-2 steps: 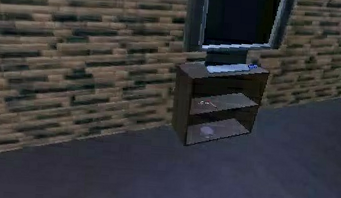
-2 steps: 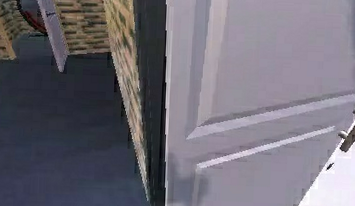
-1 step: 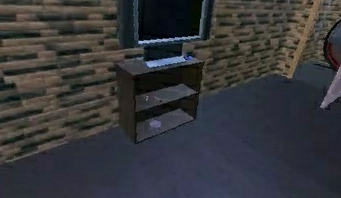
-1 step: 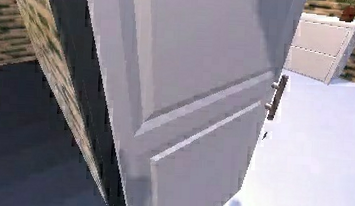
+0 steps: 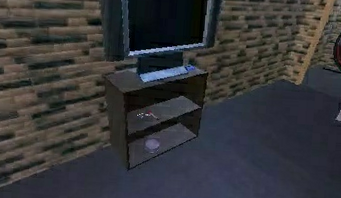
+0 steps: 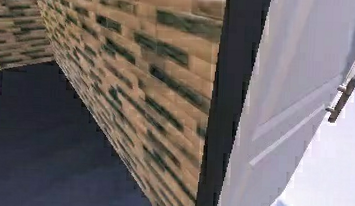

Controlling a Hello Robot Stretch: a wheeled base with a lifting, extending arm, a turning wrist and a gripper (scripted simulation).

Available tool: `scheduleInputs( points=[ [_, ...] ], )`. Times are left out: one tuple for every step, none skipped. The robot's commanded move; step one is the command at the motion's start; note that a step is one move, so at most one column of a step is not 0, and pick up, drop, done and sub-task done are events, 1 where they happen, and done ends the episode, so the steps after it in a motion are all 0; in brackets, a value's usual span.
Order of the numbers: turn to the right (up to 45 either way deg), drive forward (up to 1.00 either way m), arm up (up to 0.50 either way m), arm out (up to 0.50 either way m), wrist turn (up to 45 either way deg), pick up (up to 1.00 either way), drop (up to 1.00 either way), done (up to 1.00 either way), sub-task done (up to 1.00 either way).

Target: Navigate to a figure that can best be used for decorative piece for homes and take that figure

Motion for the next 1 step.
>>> scheduleInputs(
  points=[
    [36.0,0.0,0.0,0.0,0.0,0.0,0.0,0.0,0.0]
  ],
)
